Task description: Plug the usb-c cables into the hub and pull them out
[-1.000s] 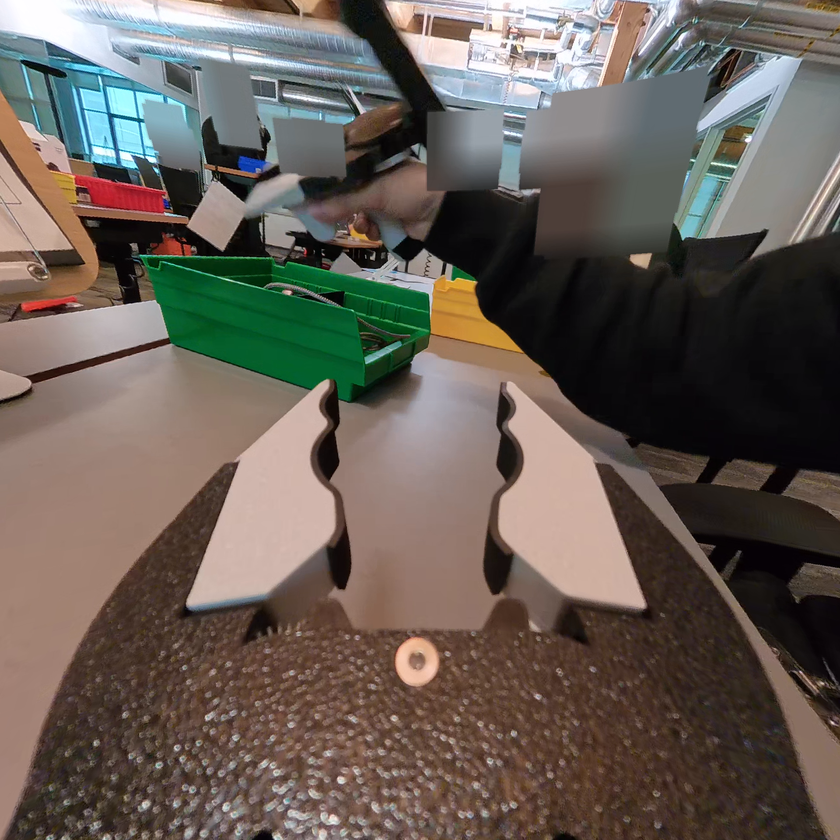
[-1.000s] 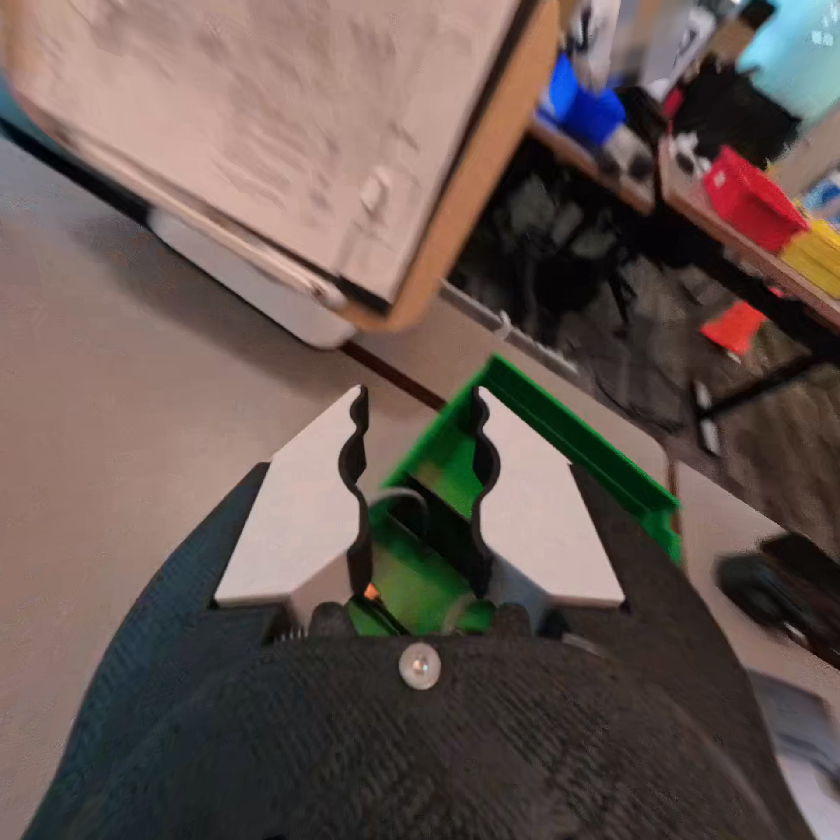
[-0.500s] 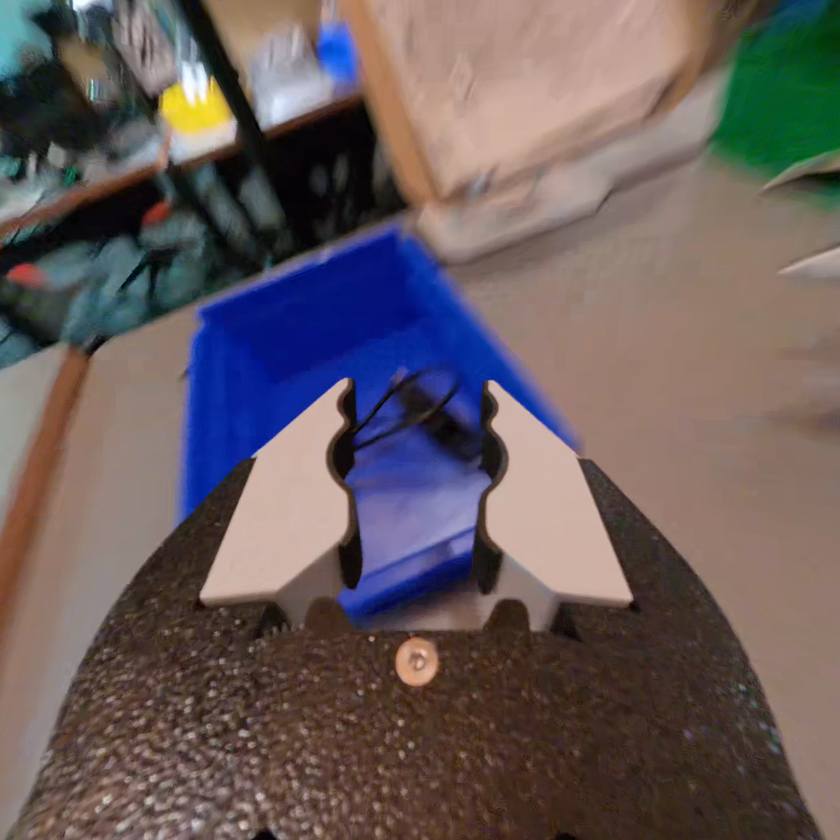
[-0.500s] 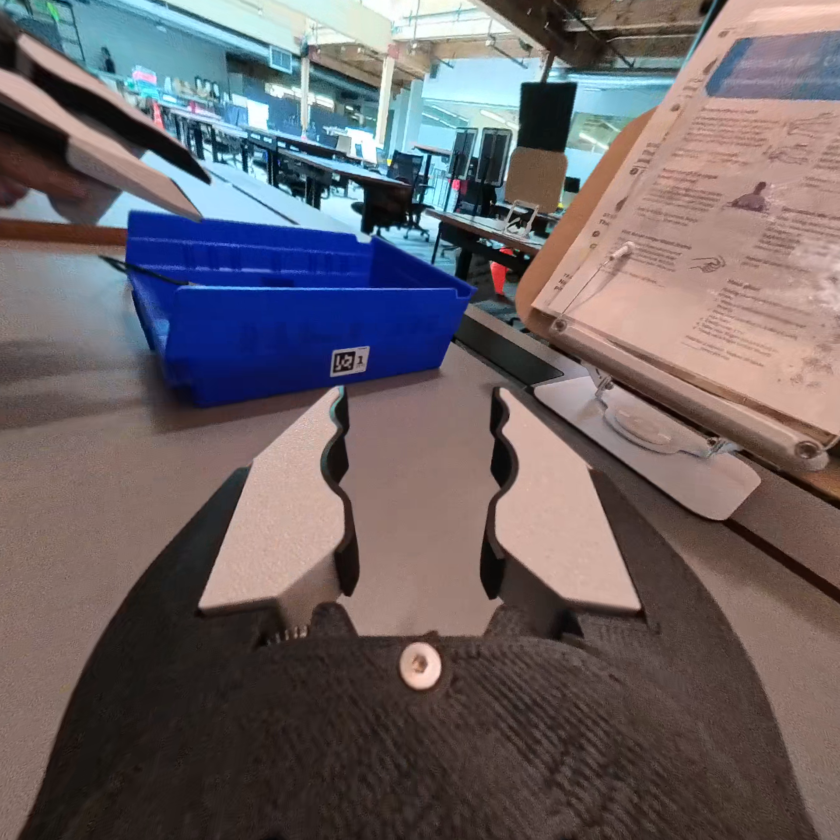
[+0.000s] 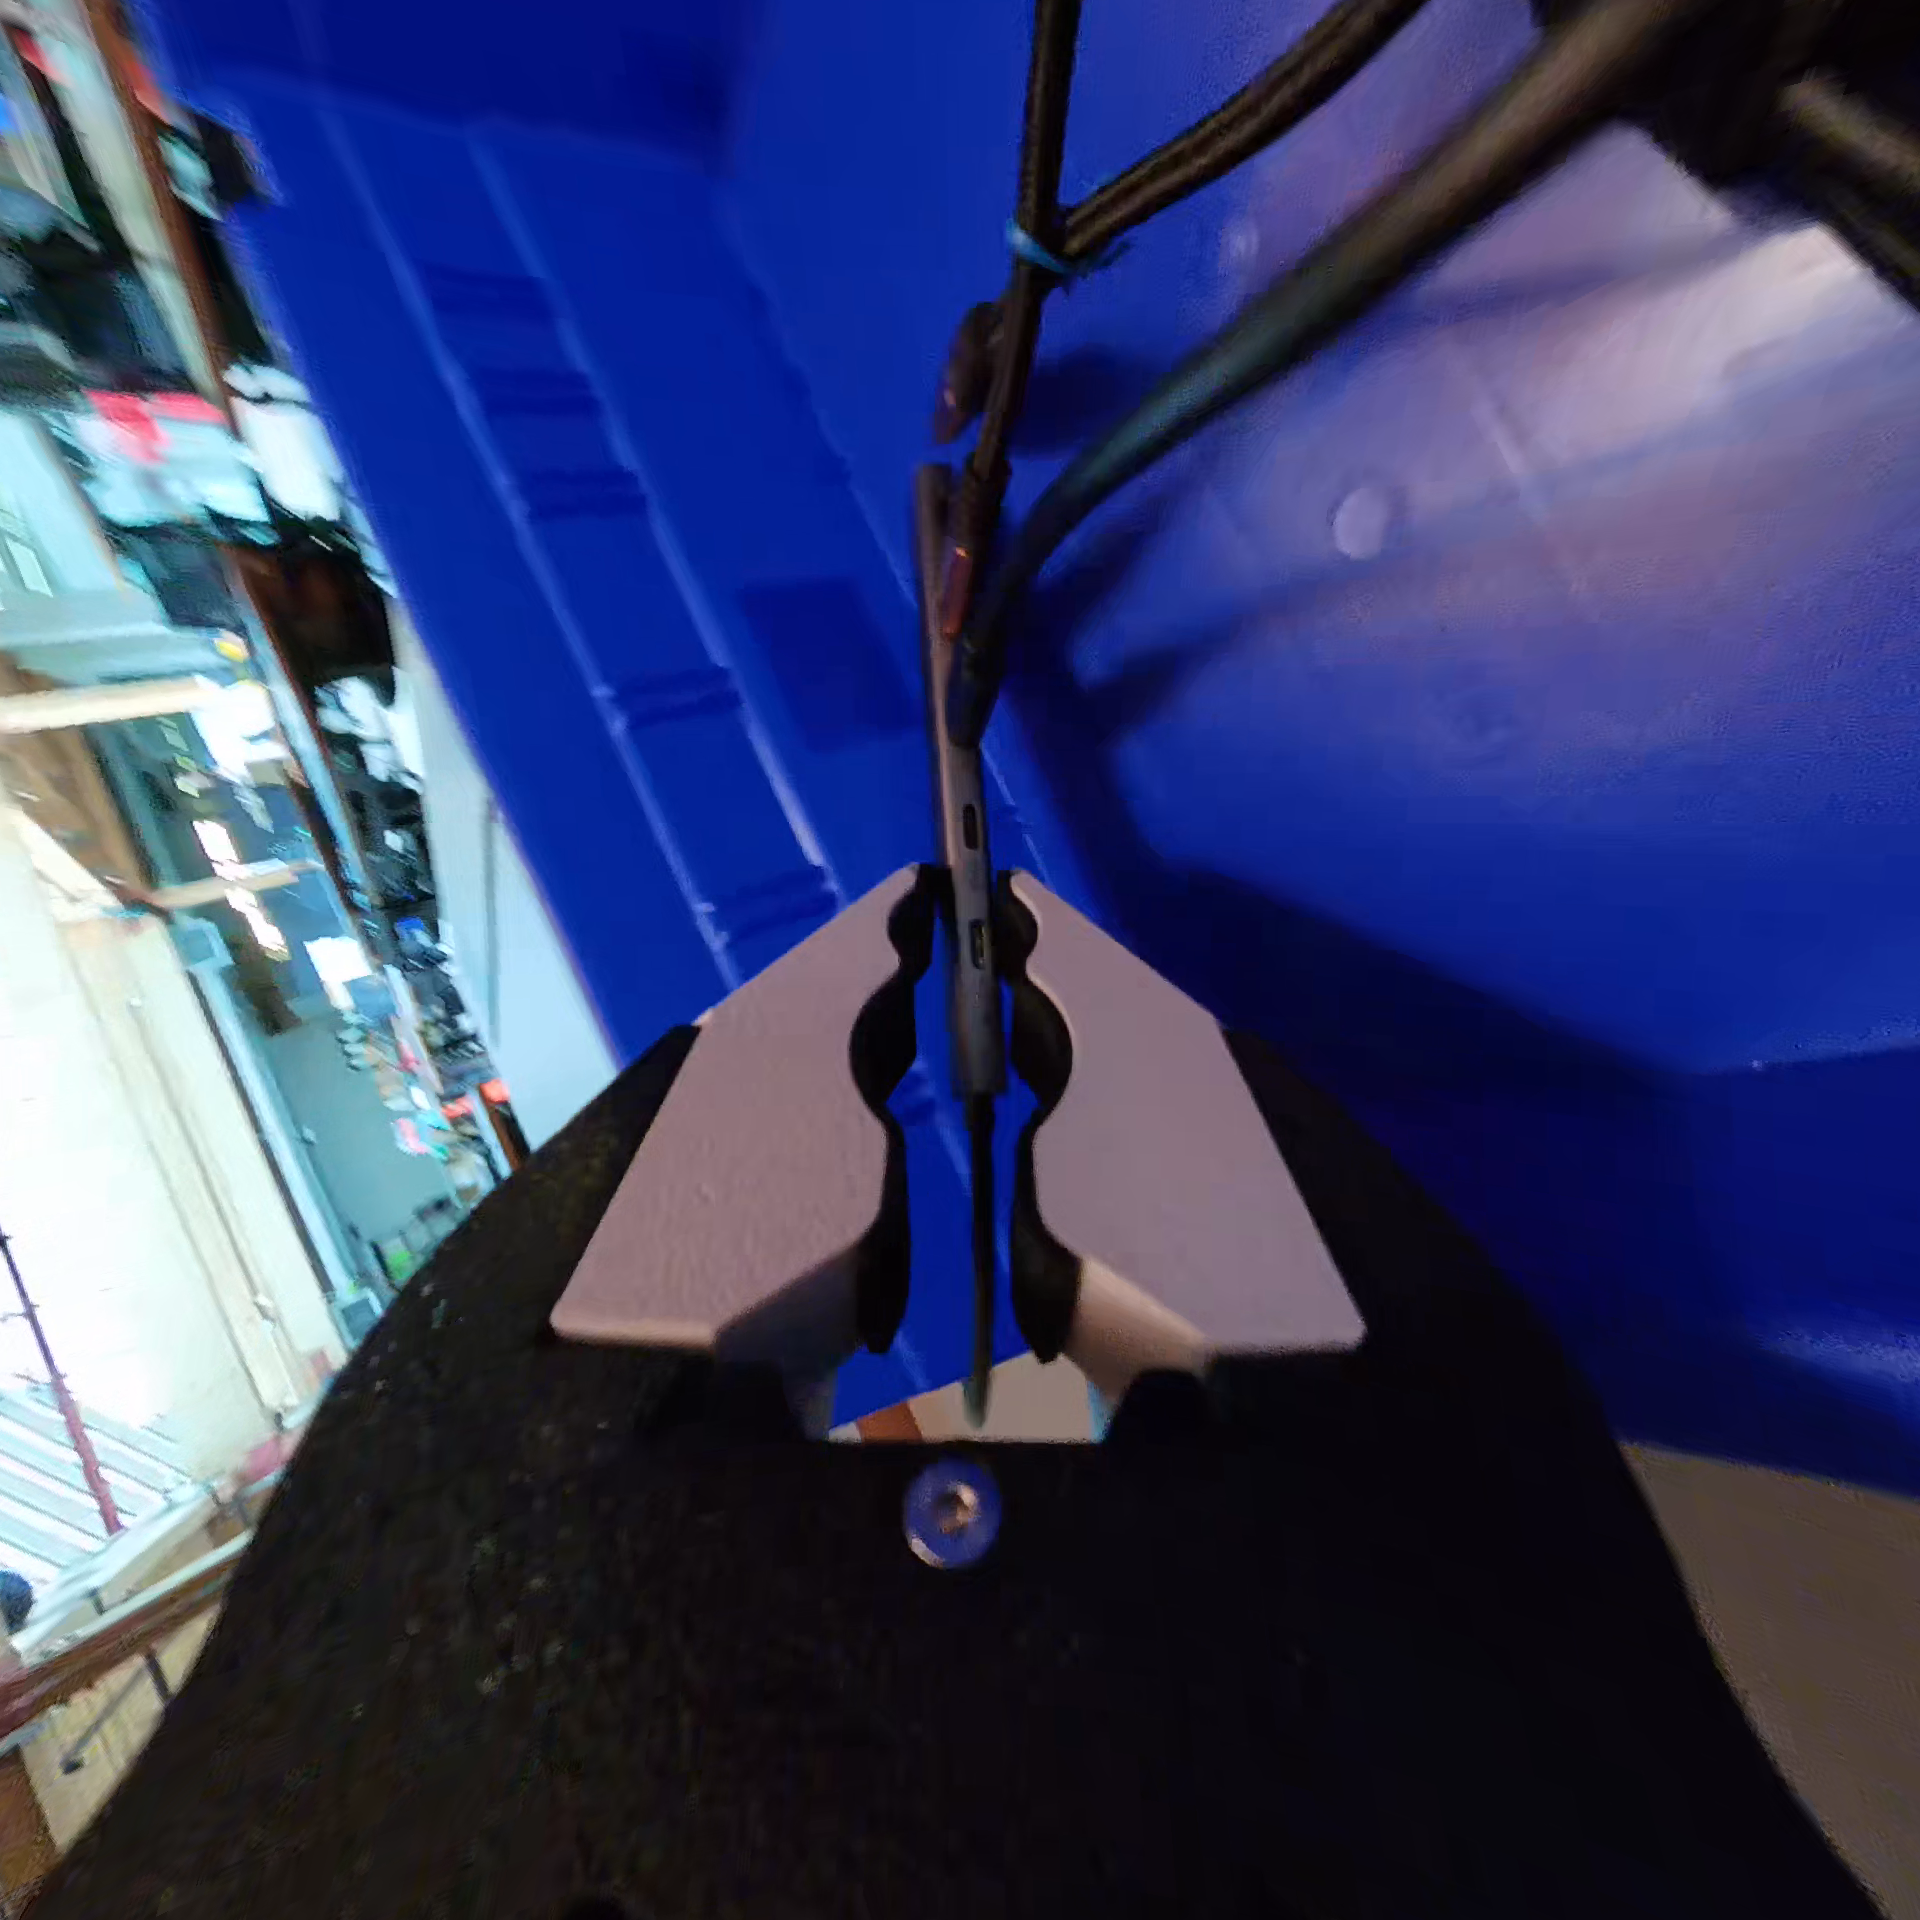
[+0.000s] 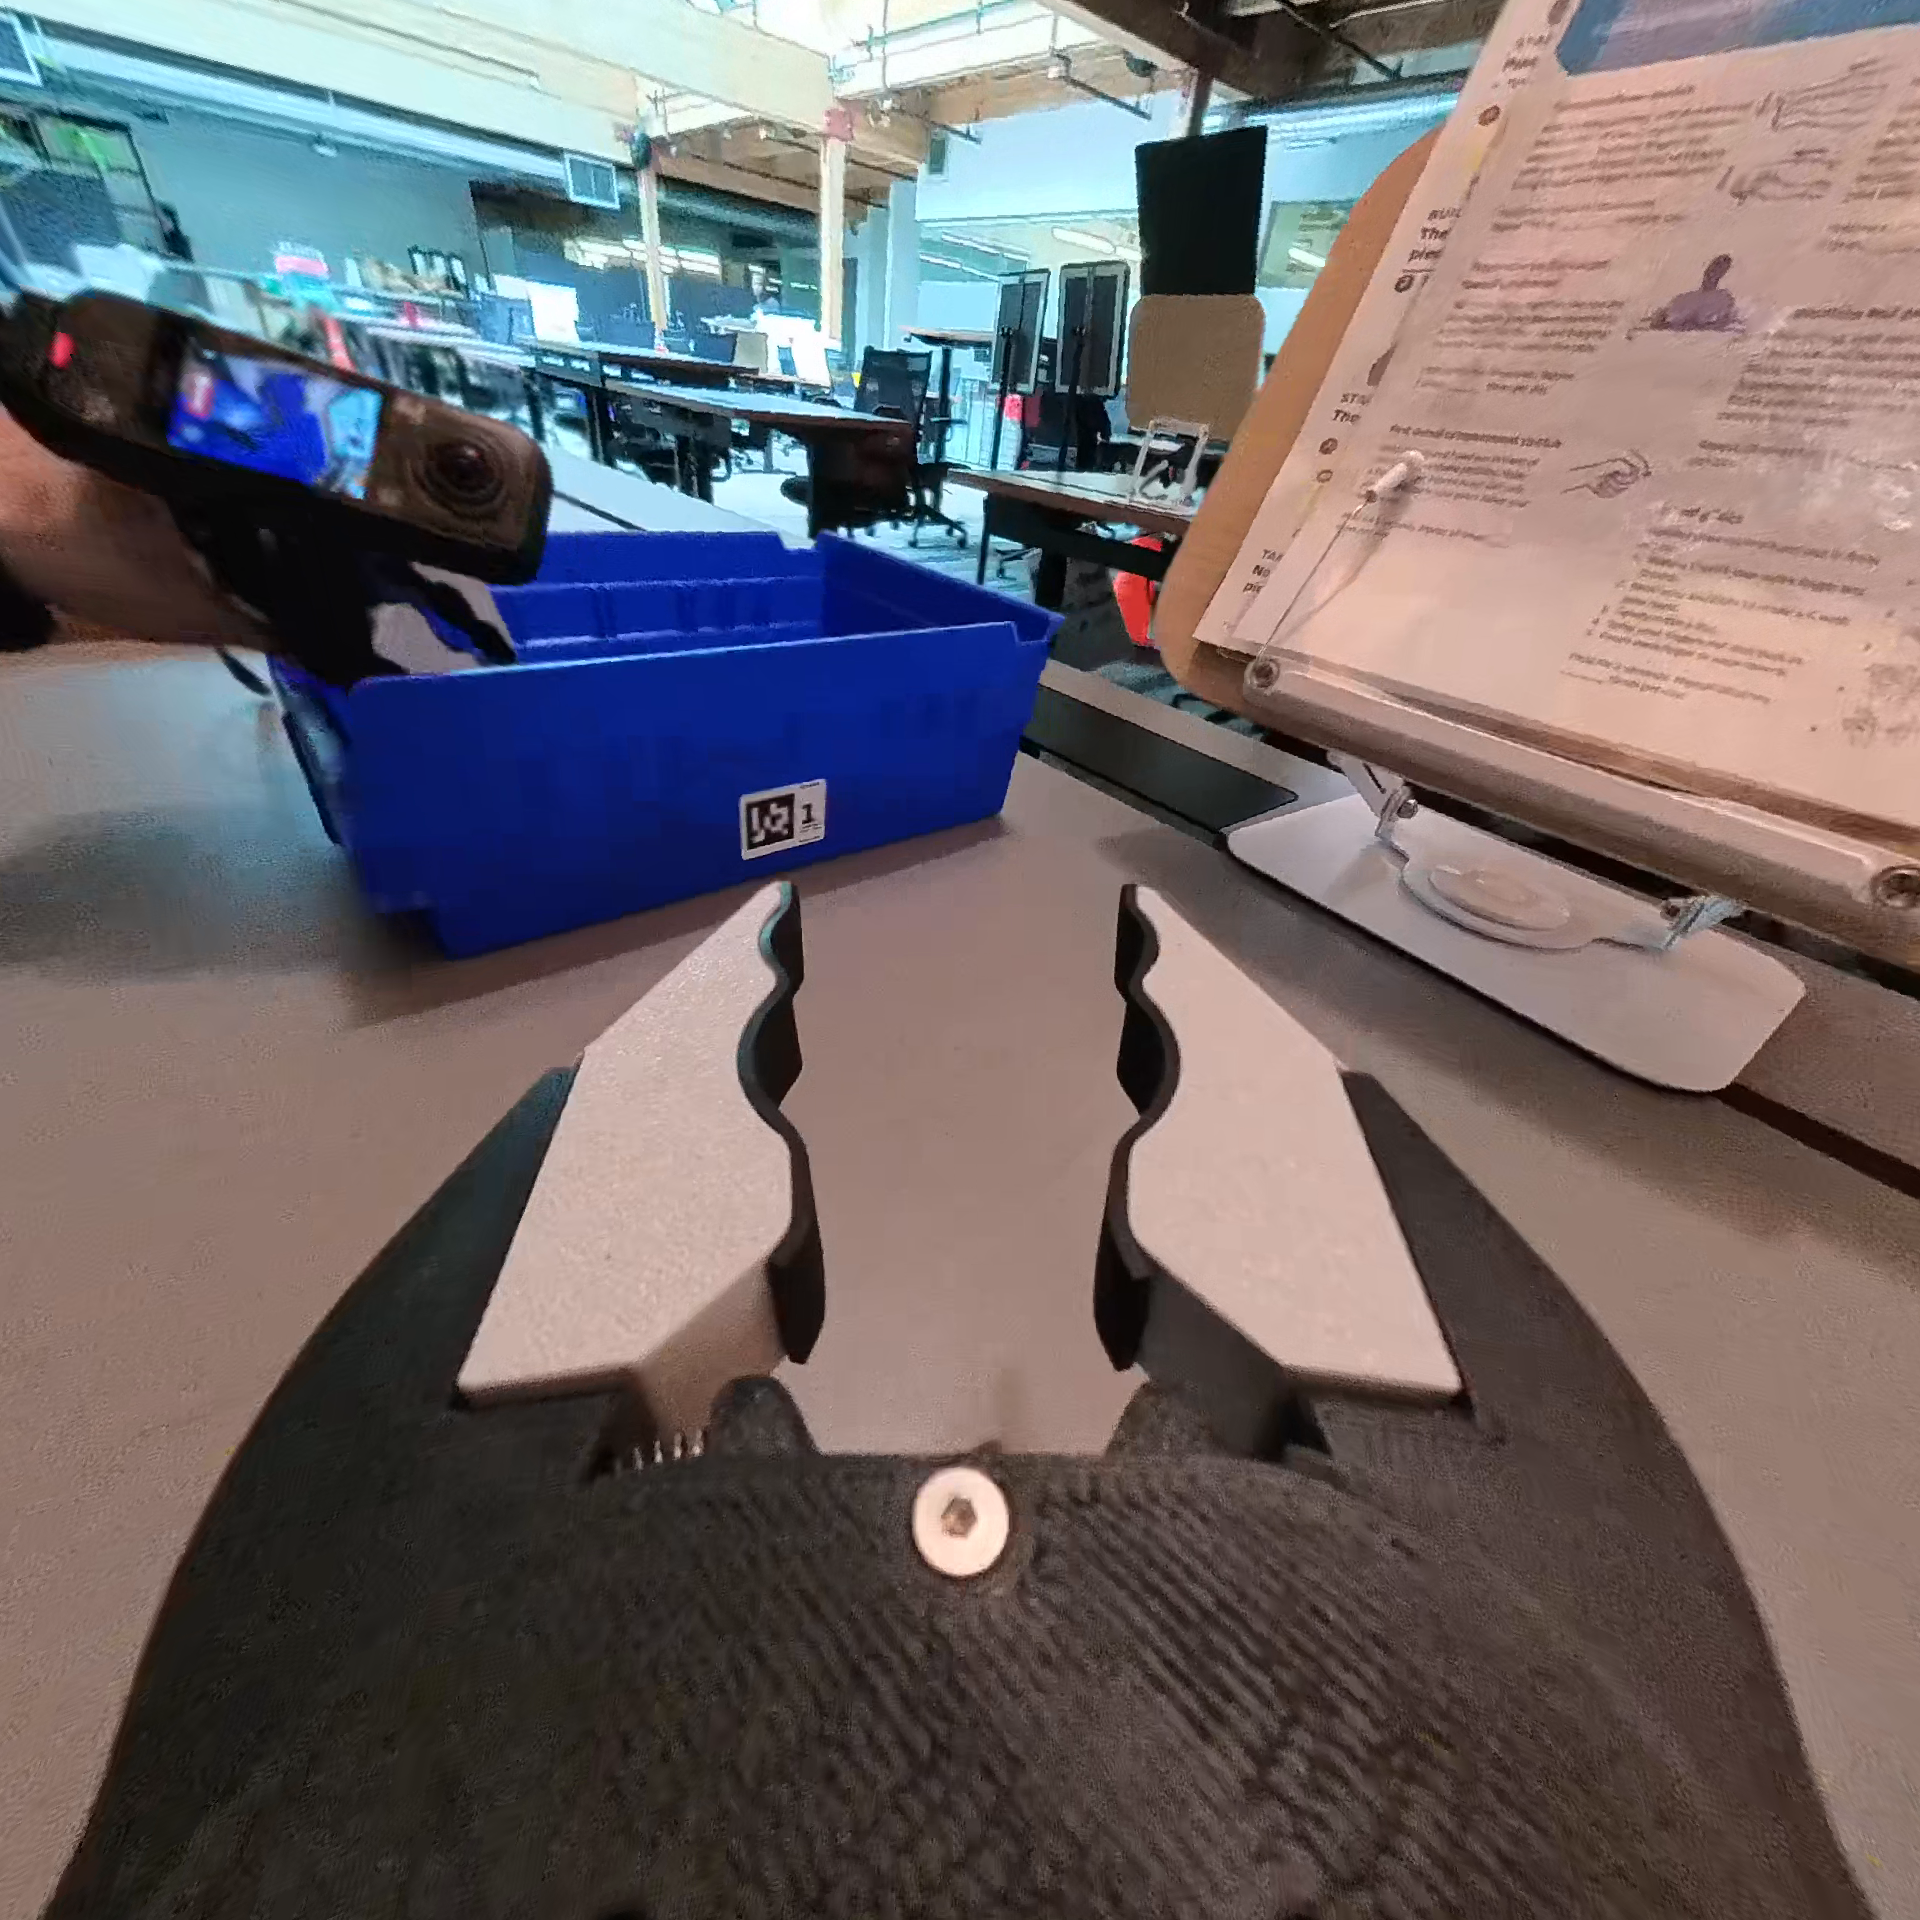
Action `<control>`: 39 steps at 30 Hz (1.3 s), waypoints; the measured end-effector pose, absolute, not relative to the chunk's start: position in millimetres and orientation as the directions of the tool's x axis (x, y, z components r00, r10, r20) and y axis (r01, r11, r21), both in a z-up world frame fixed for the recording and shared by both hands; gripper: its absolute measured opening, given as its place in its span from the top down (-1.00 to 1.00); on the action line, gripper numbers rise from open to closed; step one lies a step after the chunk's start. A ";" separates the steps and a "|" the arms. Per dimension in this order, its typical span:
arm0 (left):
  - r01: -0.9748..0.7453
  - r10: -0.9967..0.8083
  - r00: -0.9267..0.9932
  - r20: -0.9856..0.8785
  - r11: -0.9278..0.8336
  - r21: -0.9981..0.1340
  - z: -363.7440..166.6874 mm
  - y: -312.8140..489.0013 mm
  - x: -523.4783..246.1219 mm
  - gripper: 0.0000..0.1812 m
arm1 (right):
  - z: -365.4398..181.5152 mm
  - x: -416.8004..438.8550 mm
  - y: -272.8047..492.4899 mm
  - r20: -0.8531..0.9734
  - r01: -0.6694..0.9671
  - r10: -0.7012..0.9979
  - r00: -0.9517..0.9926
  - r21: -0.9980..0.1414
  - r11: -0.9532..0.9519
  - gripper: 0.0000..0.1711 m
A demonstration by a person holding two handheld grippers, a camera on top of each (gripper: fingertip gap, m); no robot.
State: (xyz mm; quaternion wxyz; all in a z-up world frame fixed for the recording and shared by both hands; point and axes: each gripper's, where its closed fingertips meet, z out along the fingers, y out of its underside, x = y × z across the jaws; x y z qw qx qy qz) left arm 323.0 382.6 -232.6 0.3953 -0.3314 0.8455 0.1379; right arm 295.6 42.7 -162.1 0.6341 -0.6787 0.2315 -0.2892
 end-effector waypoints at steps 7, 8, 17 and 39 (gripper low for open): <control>-0.294 -0.119 -0.139 -0.983 0.953 -0.073 -83.0 309.9 310.4 0.91 | -136.1 283.4 40.7 -0.264 -0.148 -0.541 0.798 -0.957 0.248 0.11; -0.218 -0.048 -0.043 -0.998 0.975 -0.037 -56.8 289.9 300.9 0.91 | -129.8 279.0 42.1 -0.328 -0.196 -0.476 0.816 -0.932 0.305 0.04; 0.320 0.261 0.411 -0.874 0.856 0.406 -6.6 110.2 193.6 0.93 | -69.6 235.3 14.5 -0.537 -0.529 0.149 0.830 -0.675 0.514 -0.04; 0.633 -0.032 -0.229 -0.973 0.755 -0.173 -78.2 55.5 185.3 0.51 | -92.8 205.4 12.2 -0.489 -0.603 0.378 0.786 -0.742 0.293 0.91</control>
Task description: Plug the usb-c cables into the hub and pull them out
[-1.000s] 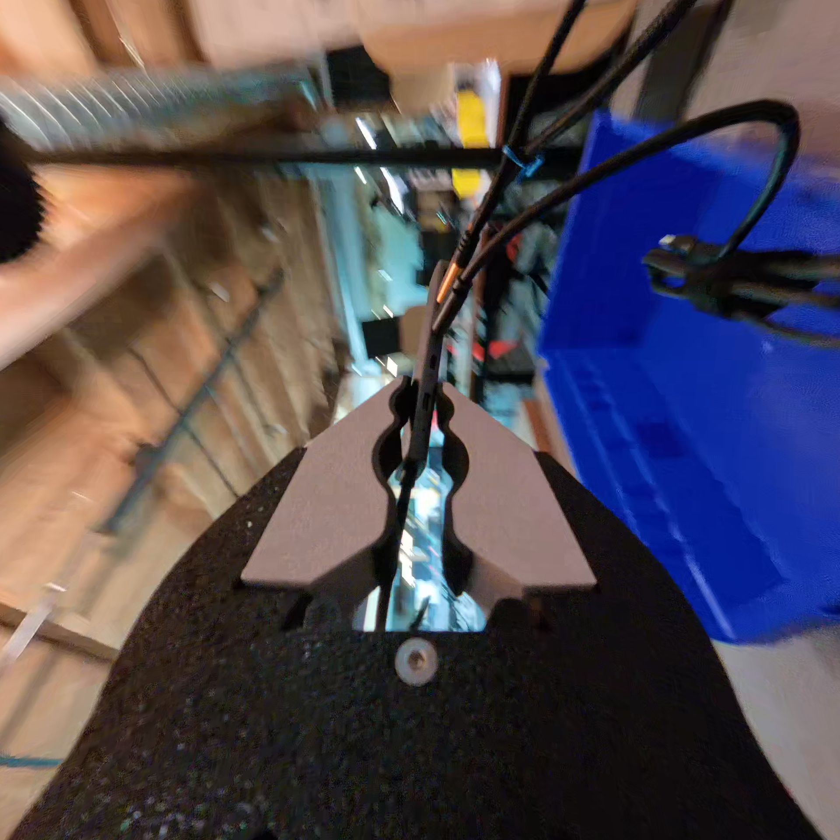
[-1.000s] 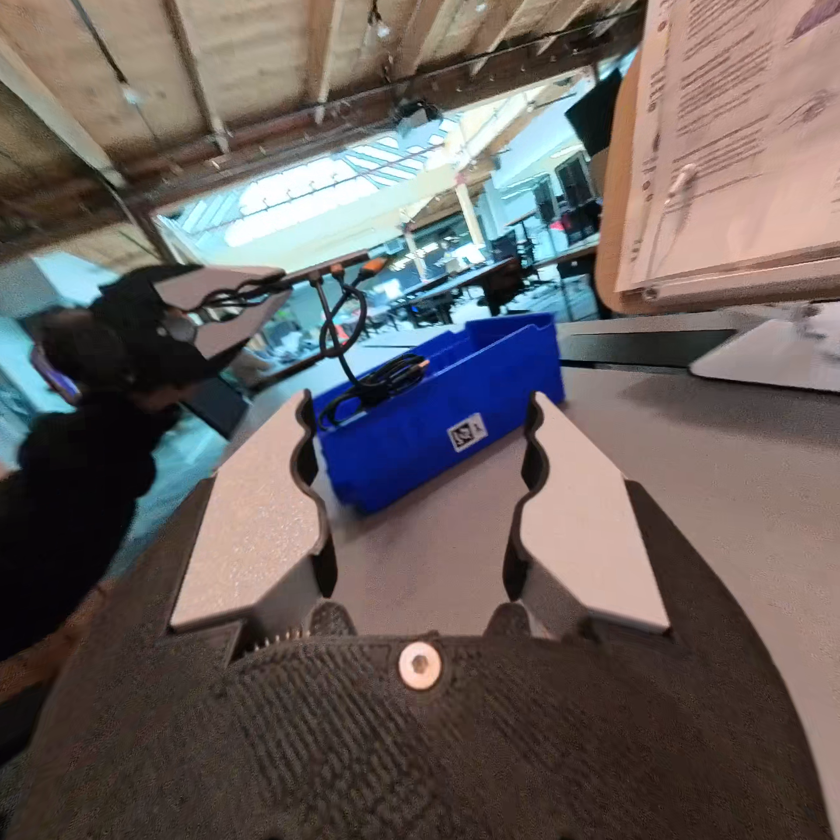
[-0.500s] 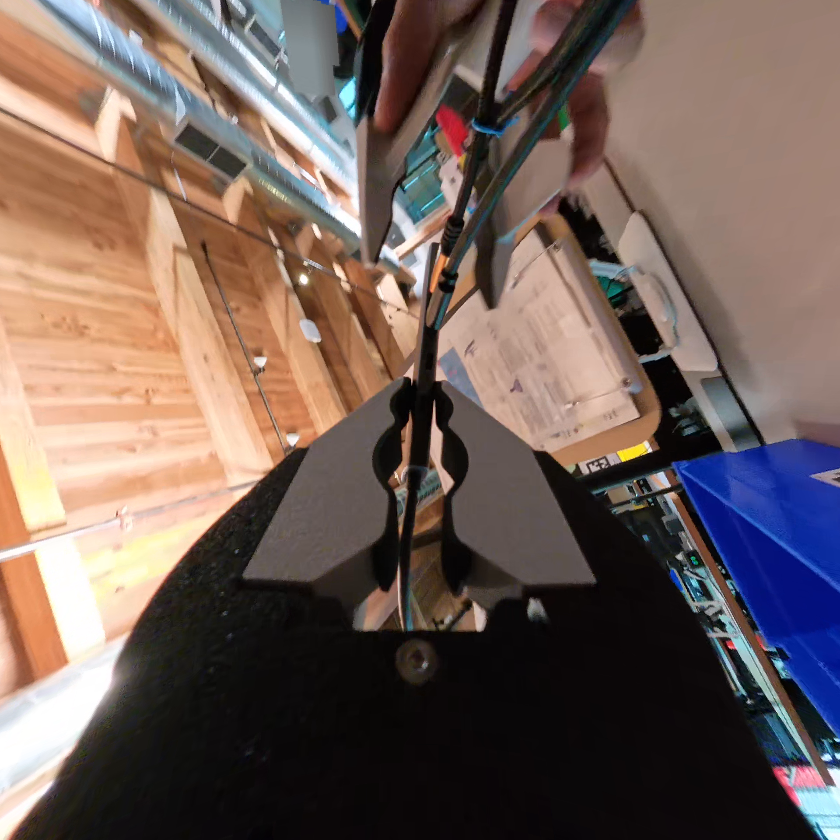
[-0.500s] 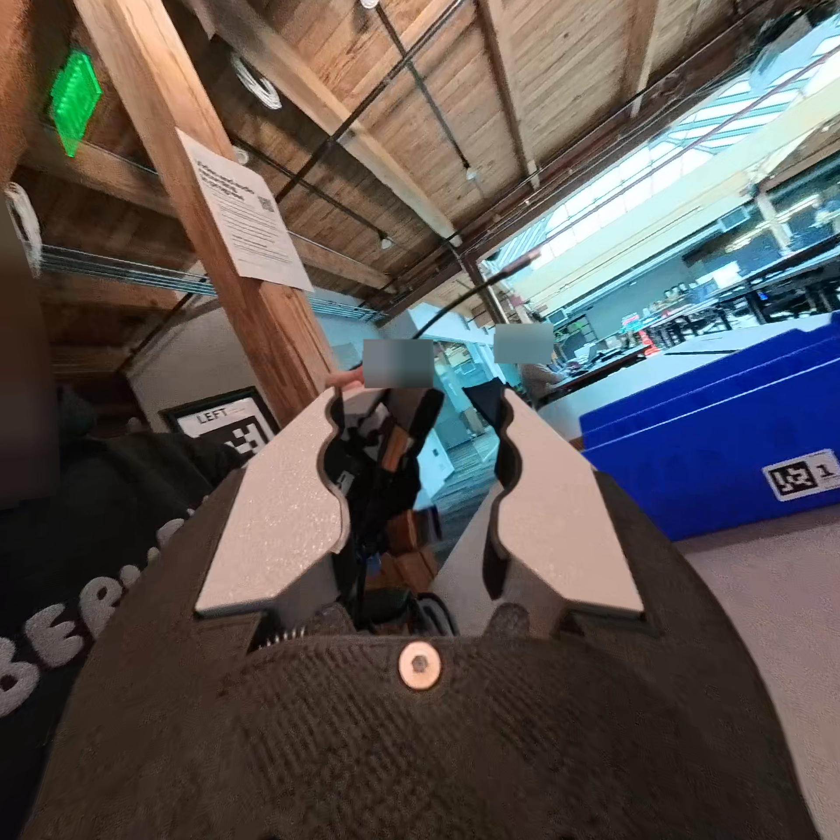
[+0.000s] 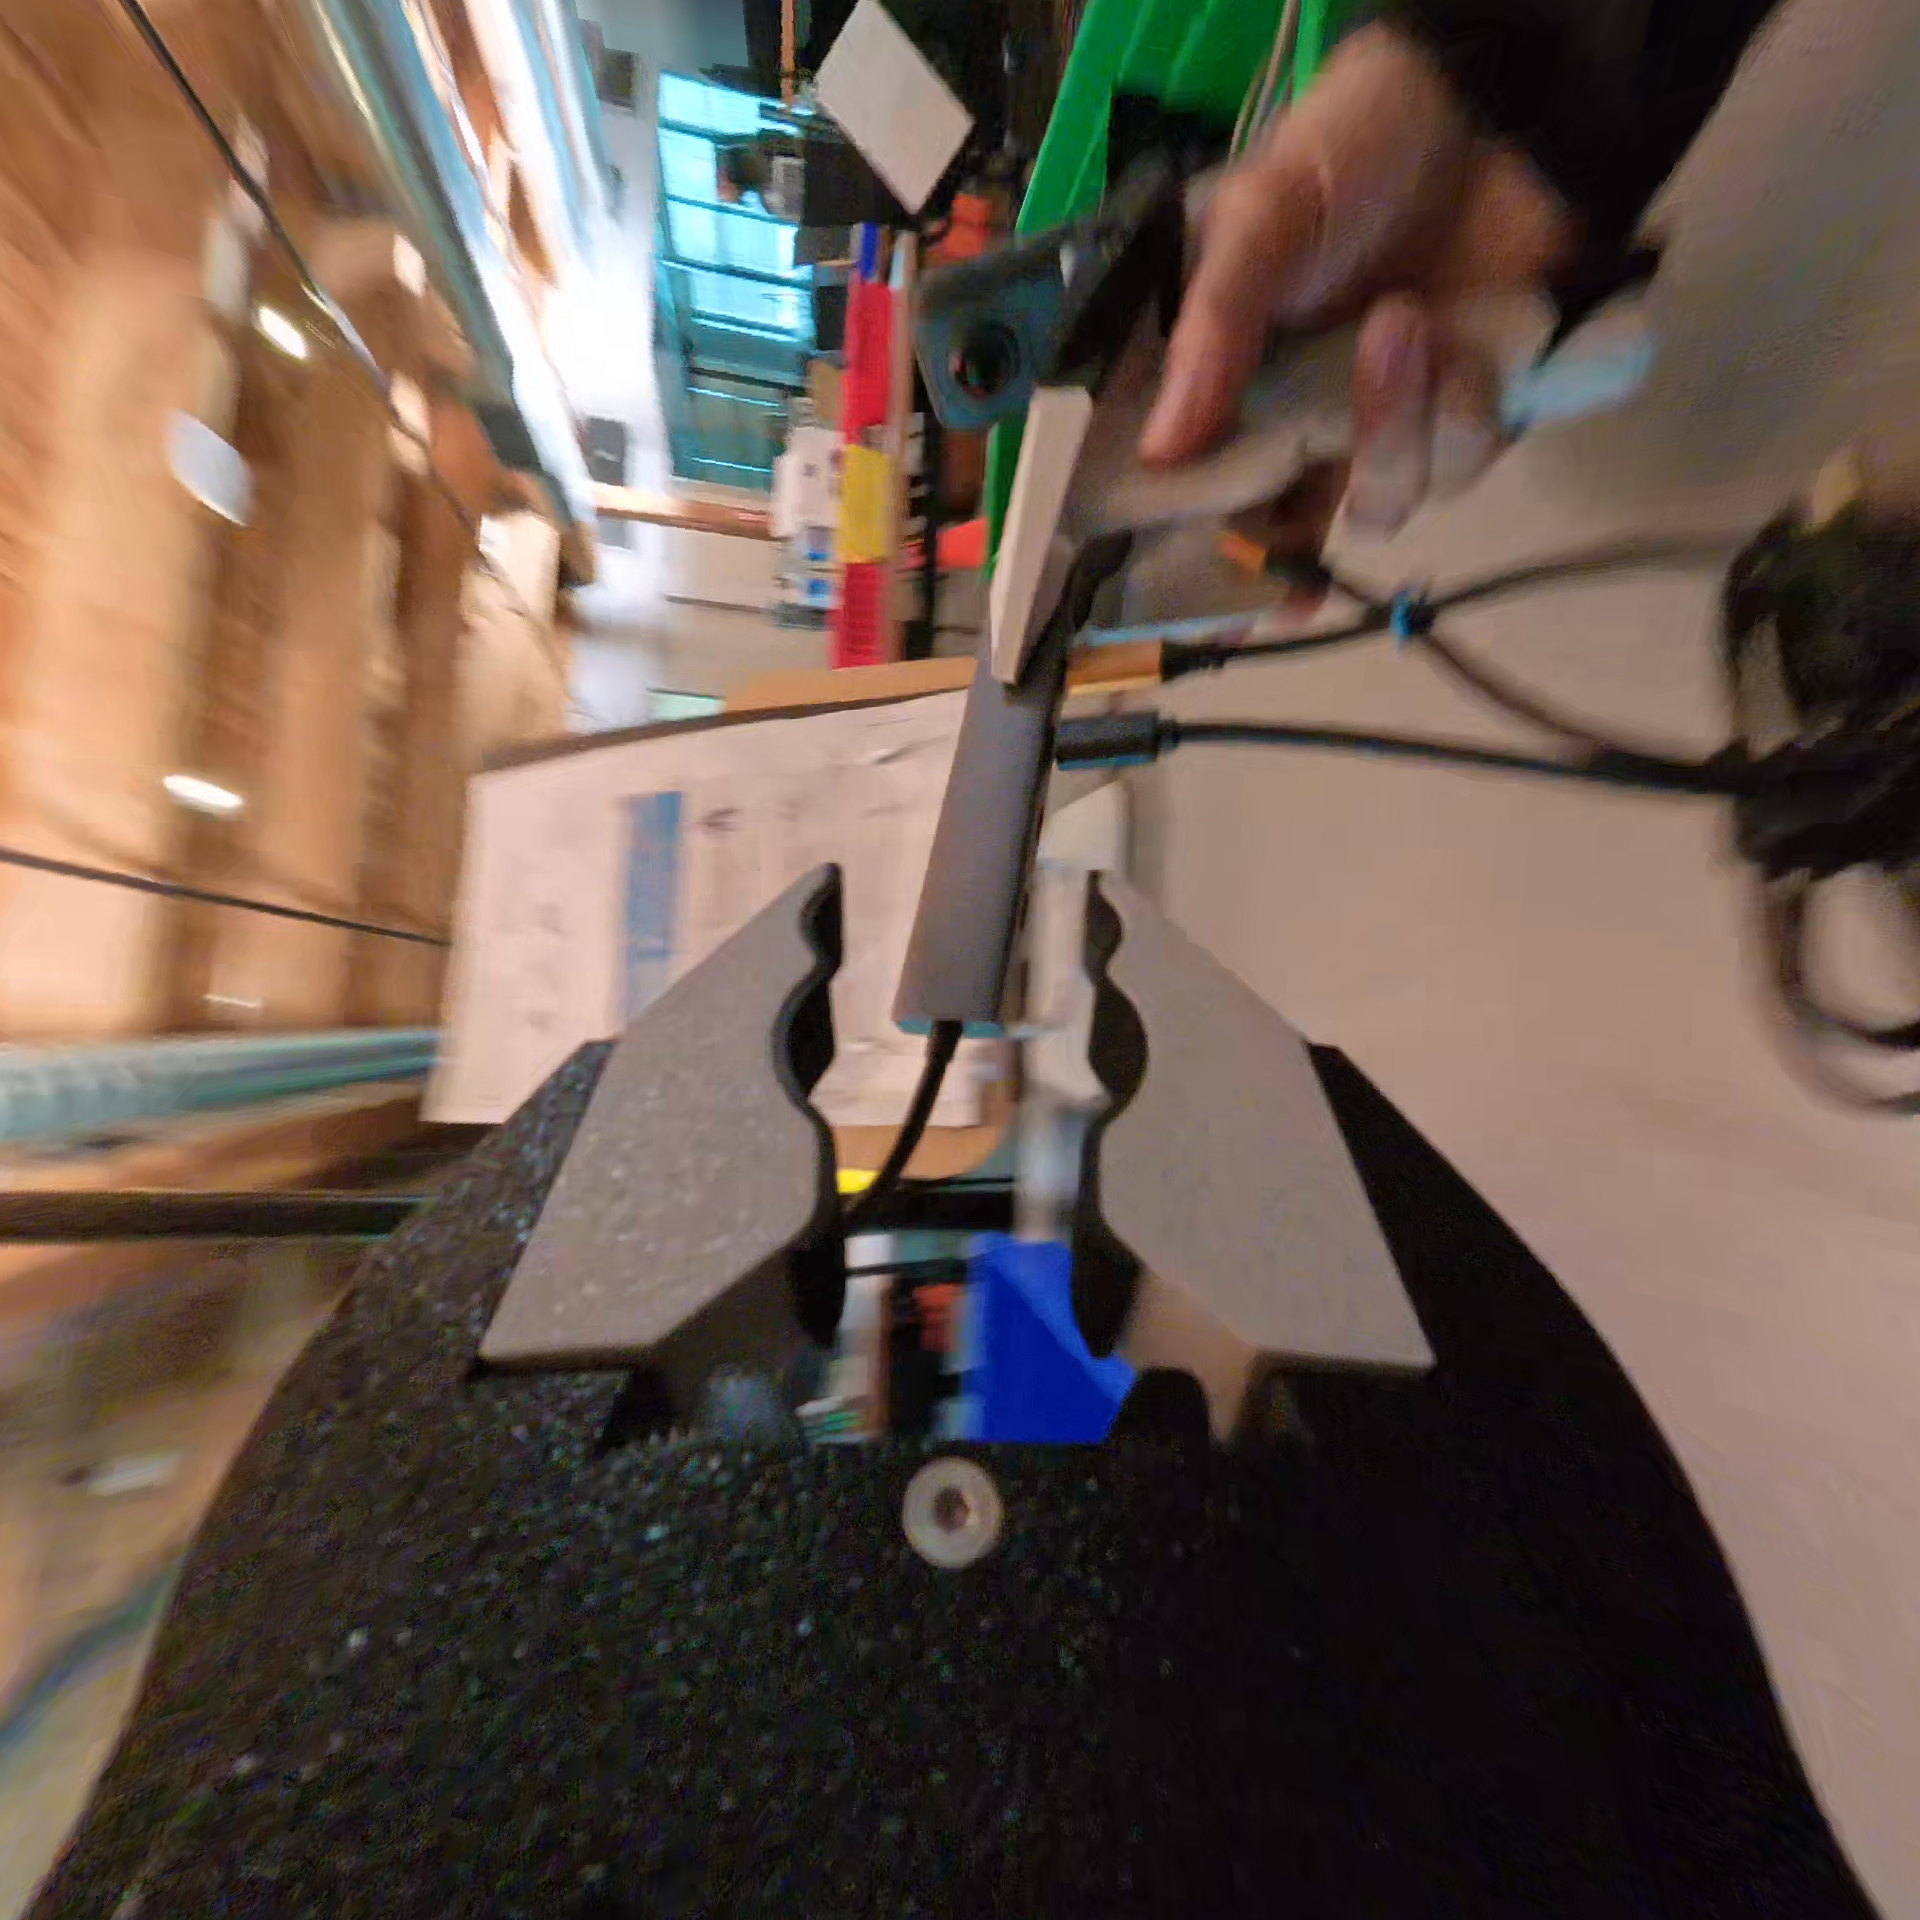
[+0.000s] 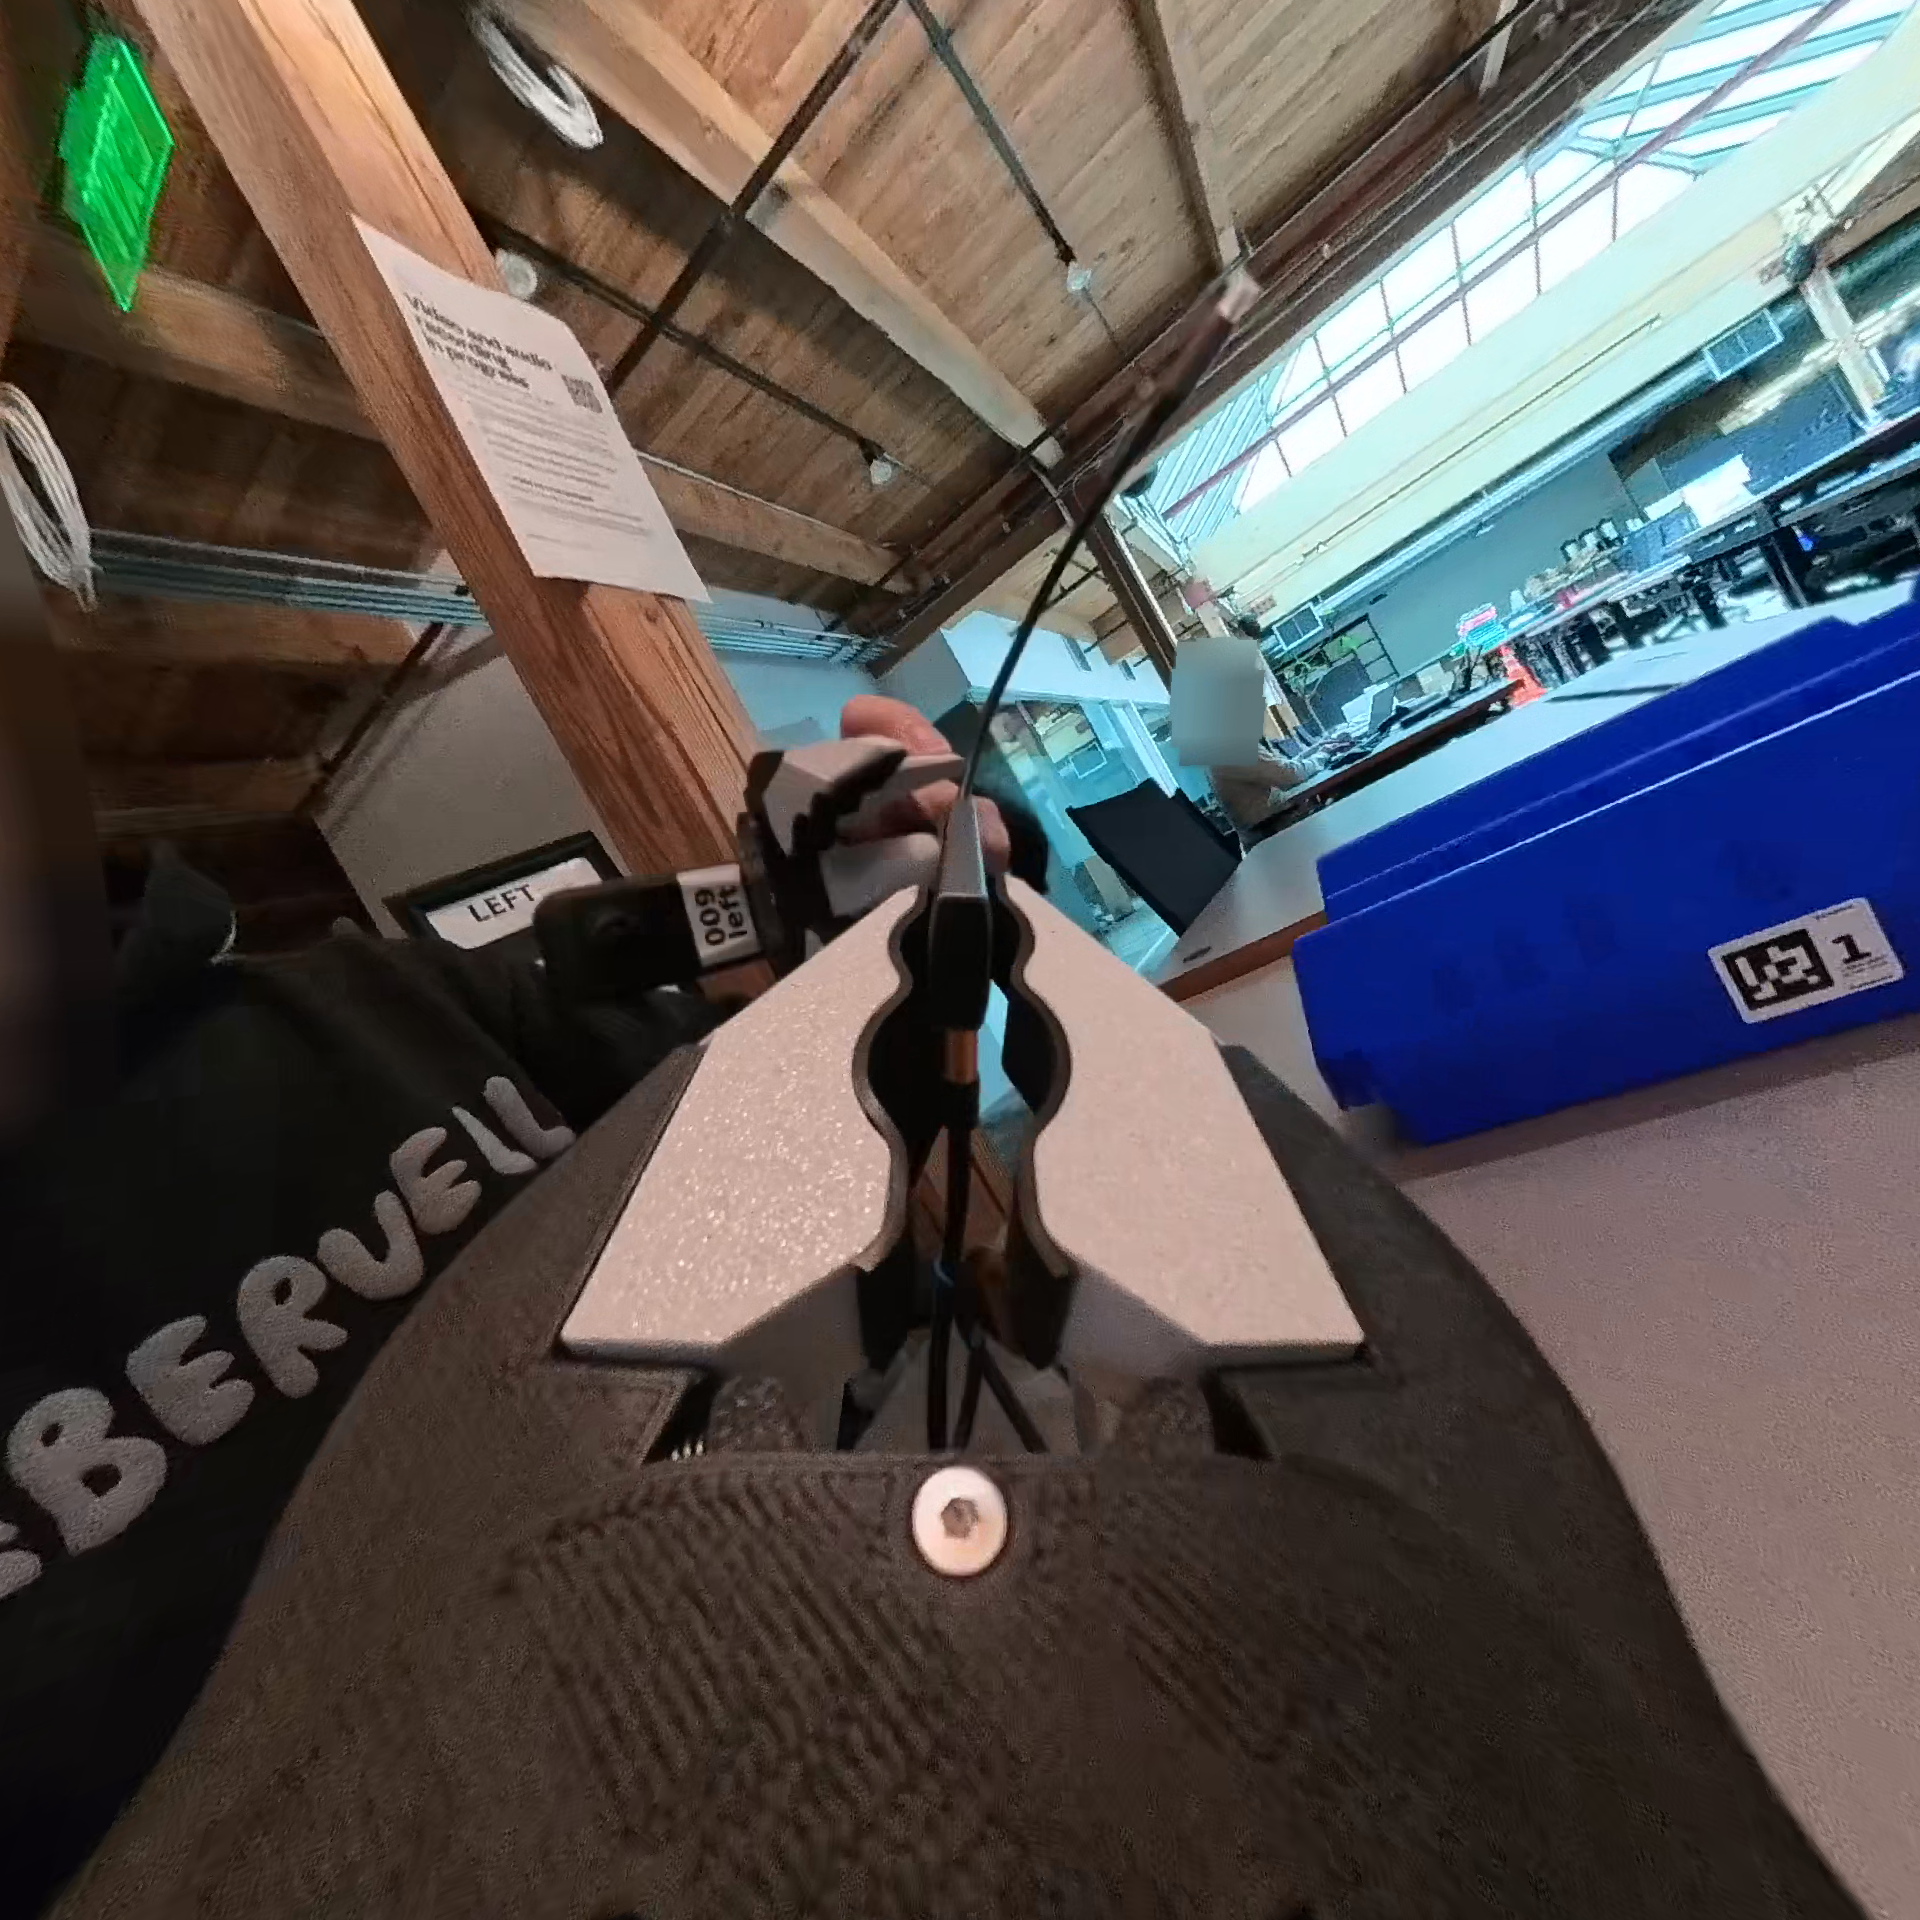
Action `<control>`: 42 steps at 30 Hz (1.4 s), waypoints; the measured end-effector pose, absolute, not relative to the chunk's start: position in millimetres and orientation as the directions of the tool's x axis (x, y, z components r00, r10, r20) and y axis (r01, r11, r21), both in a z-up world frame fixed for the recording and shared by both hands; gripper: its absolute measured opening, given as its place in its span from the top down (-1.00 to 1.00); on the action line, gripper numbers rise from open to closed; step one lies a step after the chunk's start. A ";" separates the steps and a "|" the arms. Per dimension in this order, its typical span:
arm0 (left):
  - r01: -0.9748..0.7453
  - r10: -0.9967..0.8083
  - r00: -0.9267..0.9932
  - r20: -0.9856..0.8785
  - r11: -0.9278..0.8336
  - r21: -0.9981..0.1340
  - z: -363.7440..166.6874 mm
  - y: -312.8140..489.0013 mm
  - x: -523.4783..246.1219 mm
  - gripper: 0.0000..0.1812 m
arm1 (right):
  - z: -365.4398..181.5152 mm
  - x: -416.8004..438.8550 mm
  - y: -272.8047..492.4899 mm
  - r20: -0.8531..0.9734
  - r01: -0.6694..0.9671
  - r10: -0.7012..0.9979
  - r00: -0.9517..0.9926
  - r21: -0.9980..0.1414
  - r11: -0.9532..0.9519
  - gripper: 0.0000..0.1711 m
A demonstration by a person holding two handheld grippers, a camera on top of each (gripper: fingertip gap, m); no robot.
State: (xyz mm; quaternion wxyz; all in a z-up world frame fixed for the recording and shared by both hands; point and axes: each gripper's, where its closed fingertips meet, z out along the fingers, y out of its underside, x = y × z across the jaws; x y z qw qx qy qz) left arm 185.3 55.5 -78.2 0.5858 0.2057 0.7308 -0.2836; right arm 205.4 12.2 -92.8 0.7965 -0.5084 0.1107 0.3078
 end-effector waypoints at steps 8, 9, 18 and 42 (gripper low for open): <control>0.413 -0.438 -0.634 -0.638 0.506 -0.757 -58.1 99.7 157.0 0.44 | -99.9 225.4 5.3 -0.595 -0.715 0.401 0.696 -0.626 0.311 0.90; 0.350 -0.441 -0.681 -0.585 0.506 -0.789 -76.3 106.7 158.9 0.45 | -99.9 224.0 6.0 -0.599 -0.724 0.414 0.686 -0.621 0.301 0.90; 0.373 -0.435 -0.693 -0.574 0.465 -0.803 -137.0 90.1 180.8 0.39 | -121.6 192.0 36.6 -0.673 -0.772 0.457 0.582 -0.633 0.051 0.90; 0.337 -0.444 -0.779 -0.443 0.300 -0.893 -130.0 45.4 207.9 0.76 | -135.4 223.4 38.6 -0.738 -0.799 0.318 0.595 -0.585 0.136 0.69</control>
